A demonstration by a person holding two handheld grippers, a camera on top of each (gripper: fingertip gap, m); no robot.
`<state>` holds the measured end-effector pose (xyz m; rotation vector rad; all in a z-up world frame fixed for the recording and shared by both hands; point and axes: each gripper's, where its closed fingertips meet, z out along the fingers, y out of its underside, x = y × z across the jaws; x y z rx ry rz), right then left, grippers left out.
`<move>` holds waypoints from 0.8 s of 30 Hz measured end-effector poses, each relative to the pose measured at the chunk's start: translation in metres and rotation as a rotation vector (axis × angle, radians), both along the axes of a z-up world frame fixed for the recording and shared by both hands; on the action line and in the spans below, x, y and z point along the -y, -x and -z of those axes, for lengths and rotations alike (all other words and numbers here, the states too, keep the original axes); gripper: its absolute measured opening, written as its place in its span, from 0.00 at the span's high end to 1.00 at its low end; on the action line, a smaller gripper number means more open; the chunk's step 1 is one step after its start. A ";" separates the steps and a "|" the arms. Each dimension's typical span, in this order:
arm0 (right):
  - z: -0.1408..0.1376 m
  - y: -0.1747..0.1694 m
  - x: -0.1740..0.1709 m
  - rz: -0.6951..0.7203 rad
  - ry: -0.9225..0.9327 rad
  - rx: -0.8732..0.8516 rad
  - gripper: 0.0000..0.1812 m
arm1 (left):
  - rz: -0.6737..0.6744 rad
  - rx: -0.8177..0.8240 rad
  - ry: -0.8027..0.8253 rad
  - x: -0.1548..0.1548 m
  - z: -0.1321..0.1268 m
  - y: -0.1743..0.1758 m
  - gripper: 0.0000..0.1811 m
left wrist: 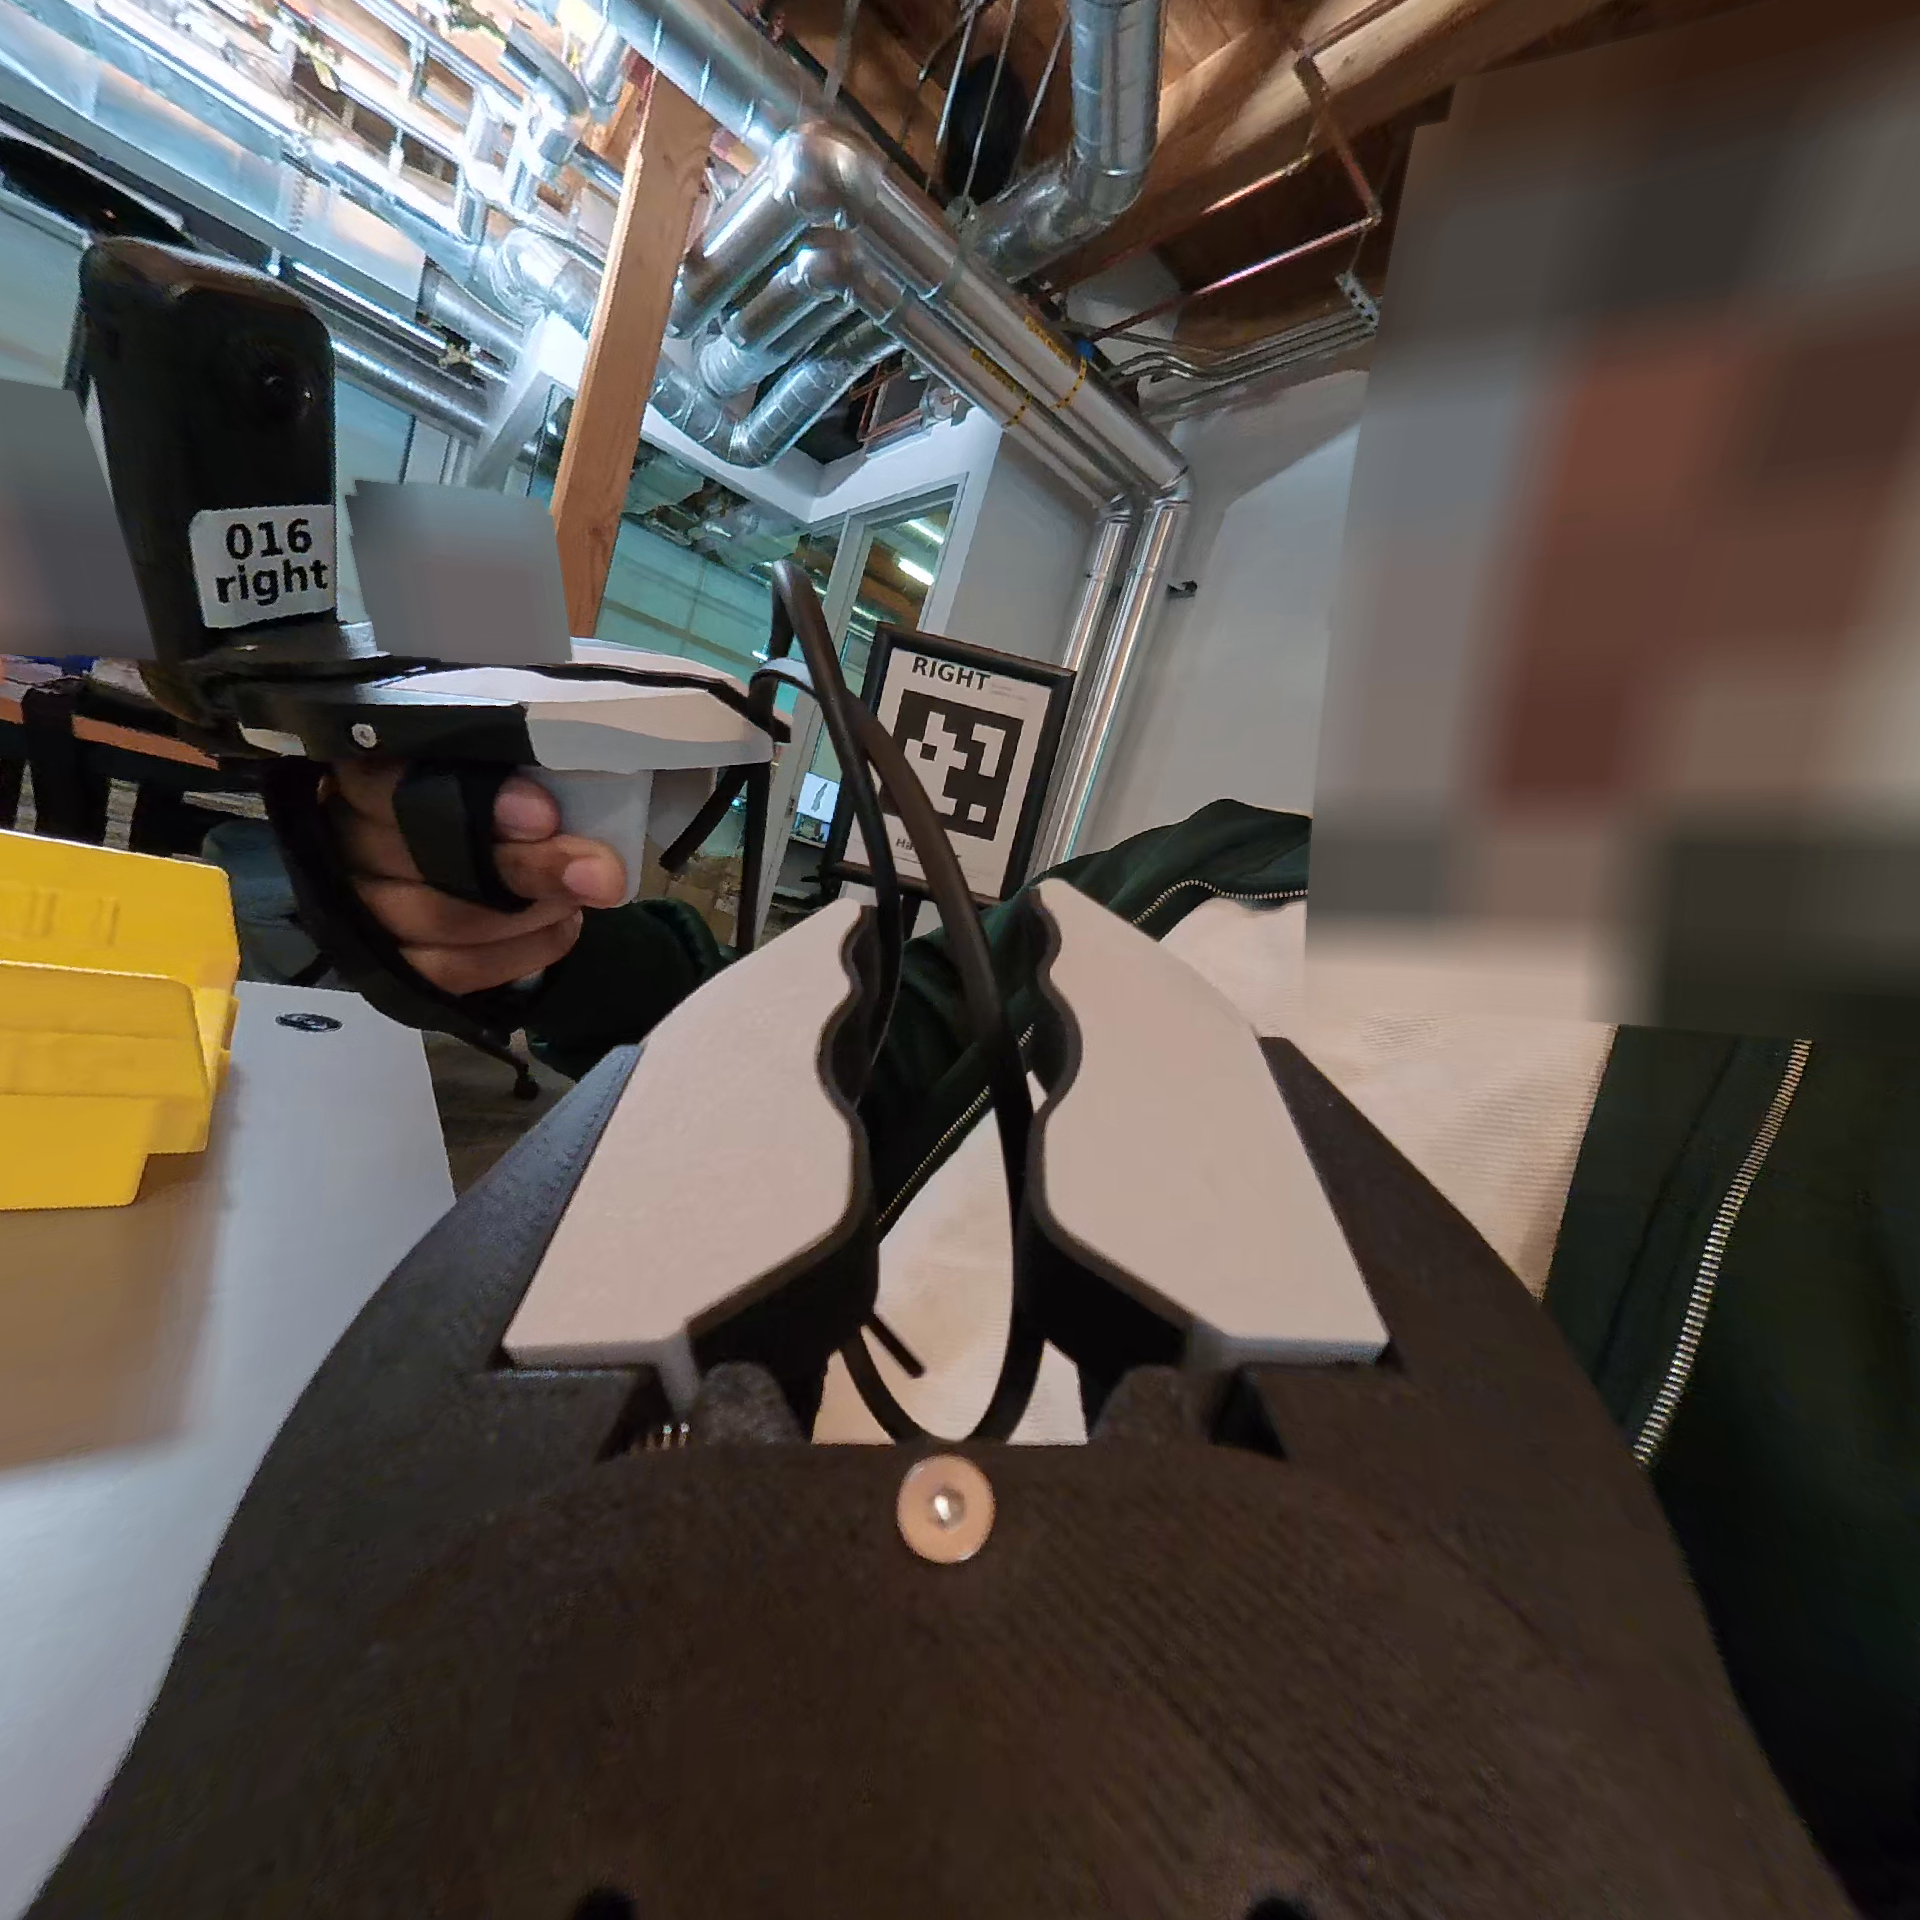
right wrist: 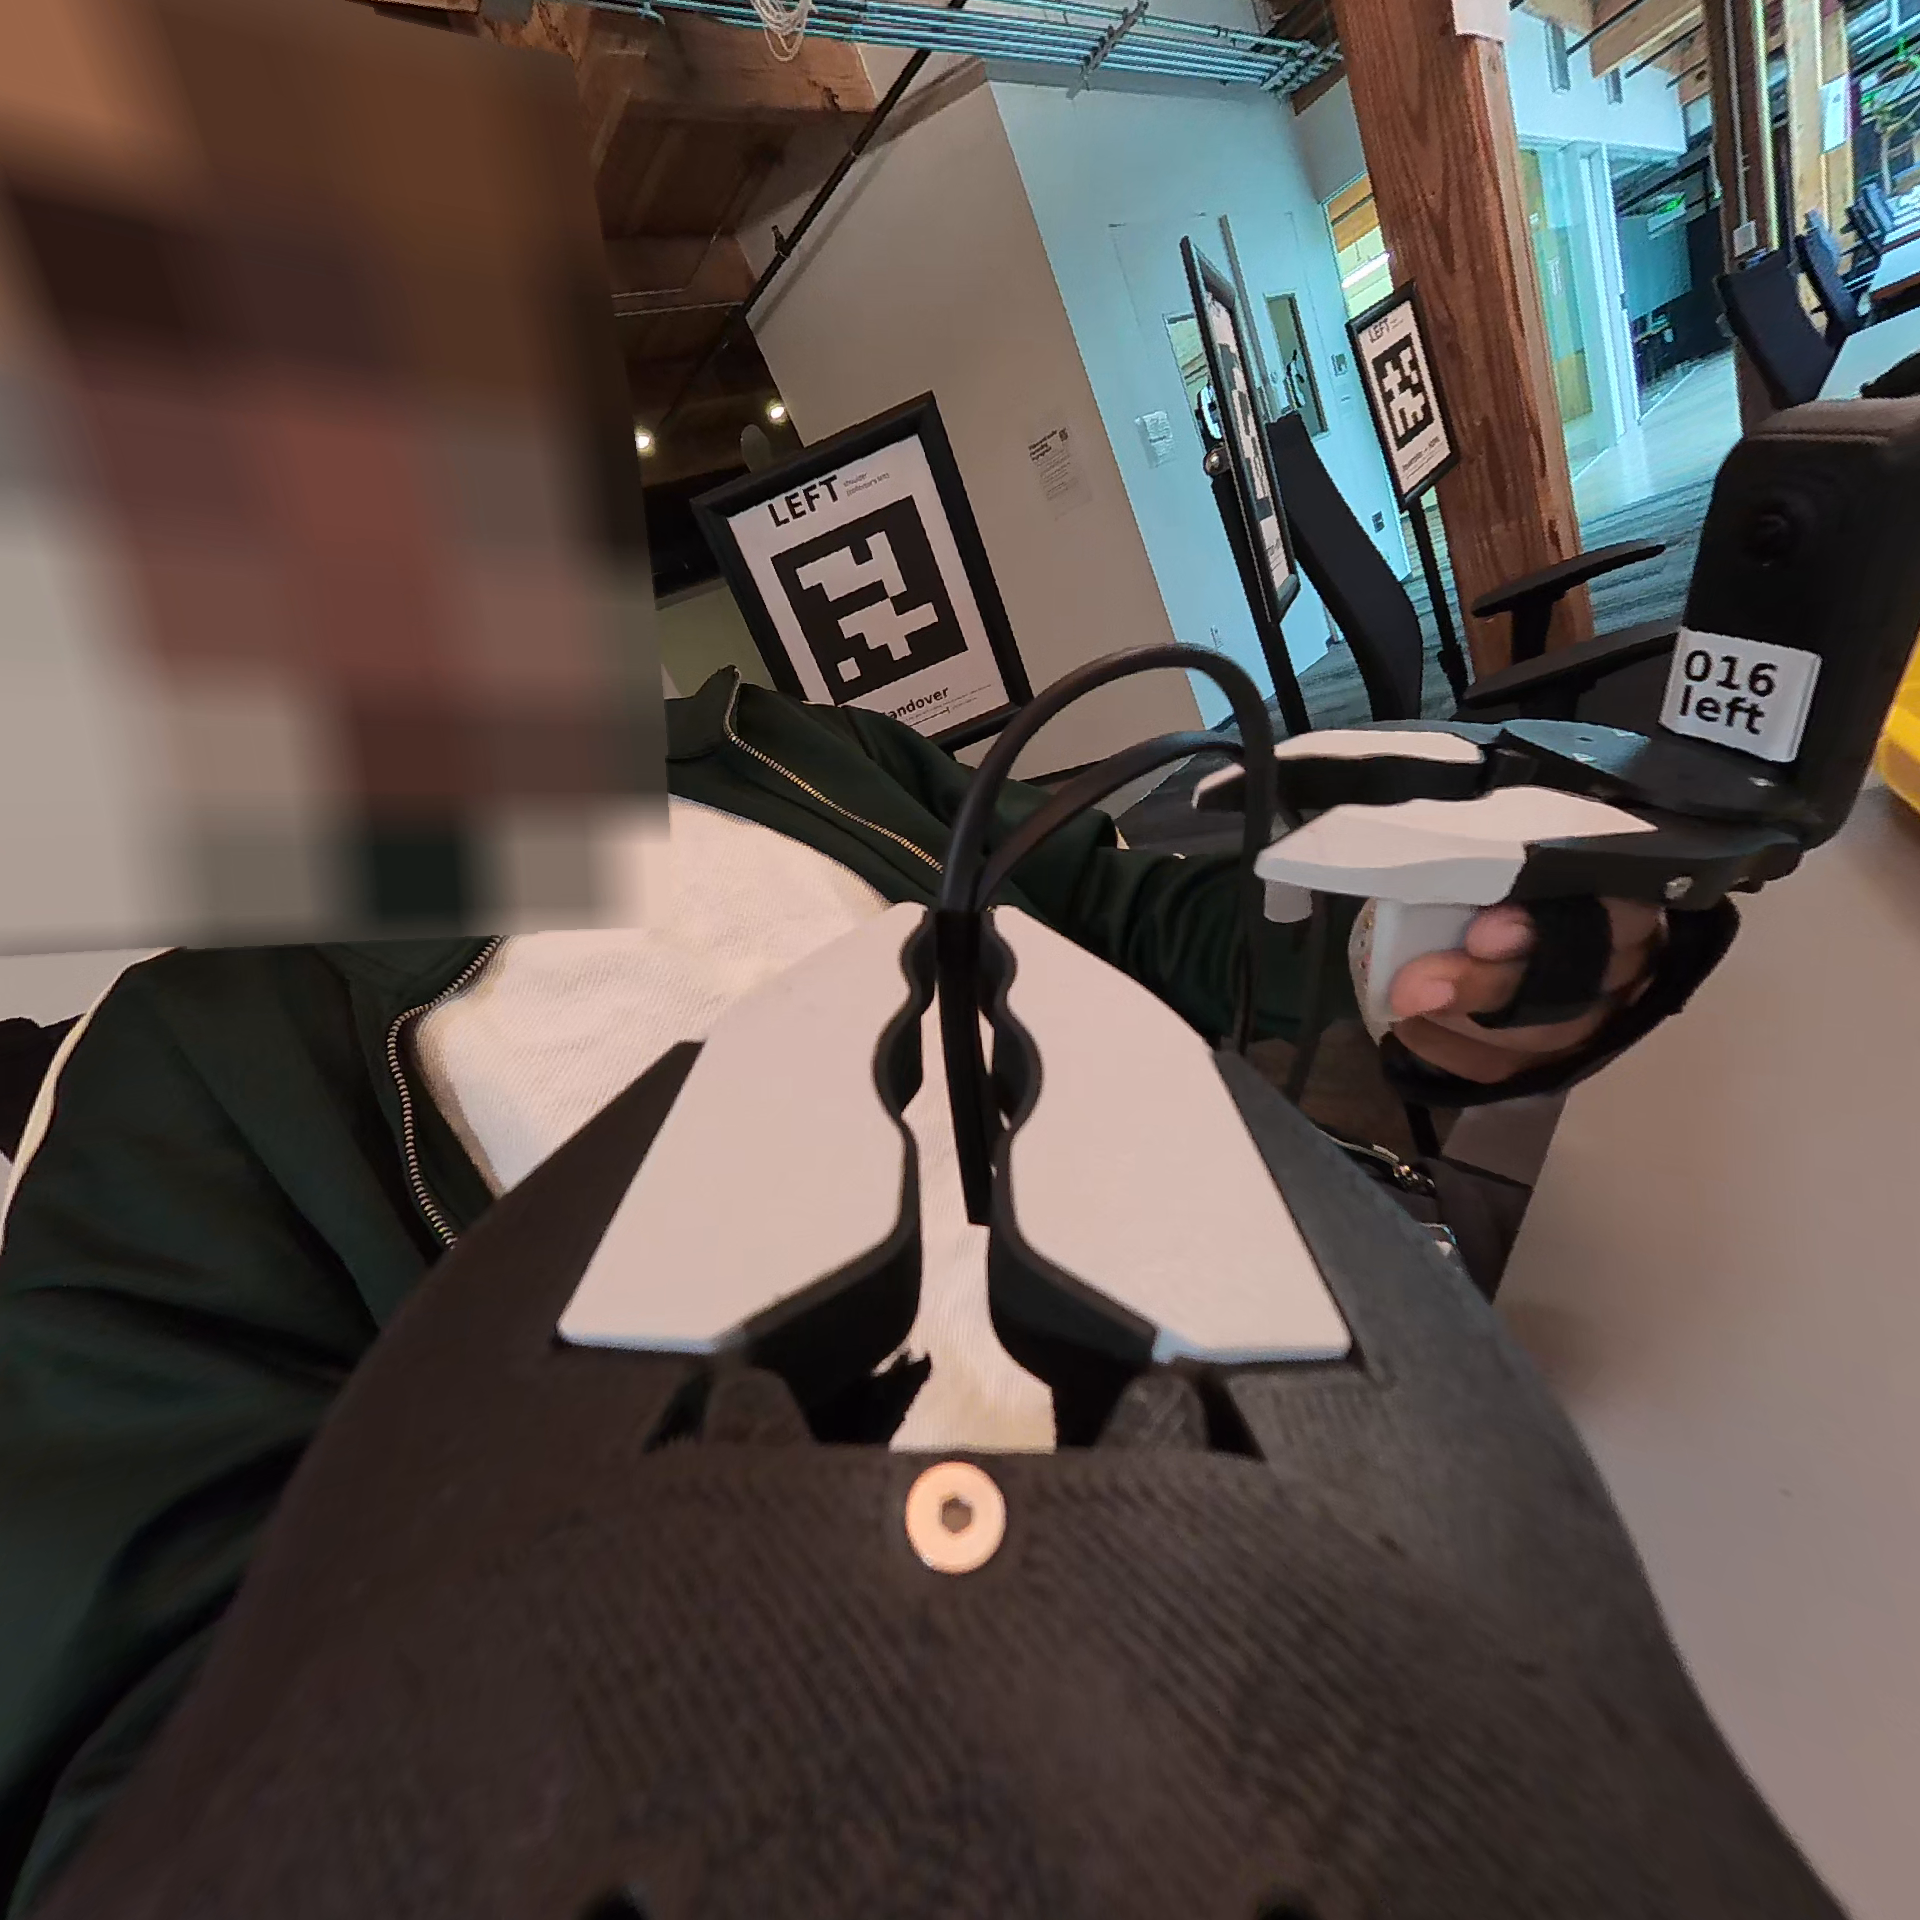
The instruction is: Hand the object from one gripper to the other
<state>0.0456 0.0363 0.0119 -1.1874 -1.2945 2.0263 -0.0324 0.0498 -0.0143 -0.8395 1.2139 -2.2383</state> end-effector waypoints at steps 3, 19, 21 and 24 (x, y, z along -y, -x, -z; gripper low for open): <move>0.002 -0.001 -0.003 0.013 0.005 0.003 0.96 | 0.013 0.014 0.011 0.000 -0.002 0.002 0.87; 0.010 0.008 -0.019 0.088 0.030 0.010 0.96 | -0.144 -0.087 -0.032 -0.020 0.015 -0.011 0.97; 0.009 0.009 -0.027 0.136 0.037 0.004 0.96 | -0.195 -0.109 -0.022 -0.029 0.018 -0.012 0.97; 0.007 0.004 -0.045 0.241 0.051 -0.020 0.95 | -0.267 -0.129 -0.018 -0.040 0.020 -0.013 0.97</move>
